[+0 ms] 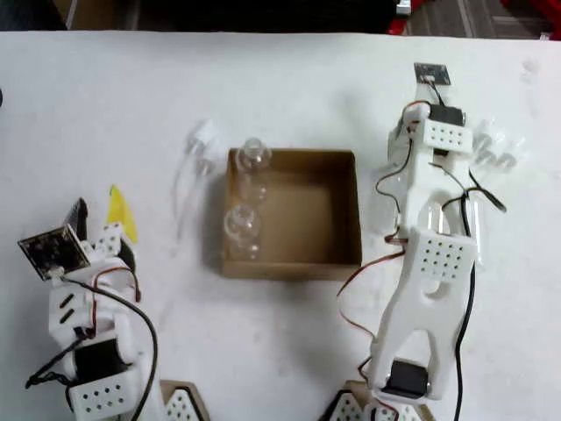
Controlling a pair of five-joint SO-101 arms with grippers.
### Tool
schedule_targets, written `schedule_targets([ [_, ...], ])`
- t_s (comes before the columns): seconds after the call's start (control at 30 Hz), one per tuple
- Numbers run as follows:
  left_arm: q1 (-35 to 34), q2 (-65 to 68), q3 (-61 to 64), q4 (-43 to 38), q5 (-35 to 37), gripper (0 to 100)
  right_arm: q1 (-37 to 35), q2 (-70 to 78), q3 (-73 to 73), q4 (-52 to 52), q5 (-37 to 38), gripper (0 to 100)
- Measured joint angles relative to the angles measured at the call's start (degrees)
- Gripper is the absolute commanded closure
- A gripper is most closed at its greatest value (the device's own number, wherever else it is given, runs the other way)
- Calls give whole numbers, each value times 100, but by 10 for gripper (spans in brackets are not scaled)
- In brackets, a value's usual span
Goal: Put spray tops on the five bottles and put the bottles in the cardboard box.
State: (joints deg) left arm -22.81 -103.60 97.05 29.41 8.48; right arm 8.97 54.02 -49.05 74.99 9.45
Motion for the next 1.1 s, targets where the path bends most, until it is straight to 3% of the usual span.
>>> schedule_targets([
  [0.37,0,0,0,0,0,819,-9,-1732,0,1002,35,983],
  [0.57,0,0,0,0,0,819,-519,-2743,0,1723,44,982],
  [0.87,0,0,0,0,0,819,-659,-3015,-9,1925,44,982],
  [1.1,0,0,0,0,0,819,-1327,-4070,70,2207,44,981],
])
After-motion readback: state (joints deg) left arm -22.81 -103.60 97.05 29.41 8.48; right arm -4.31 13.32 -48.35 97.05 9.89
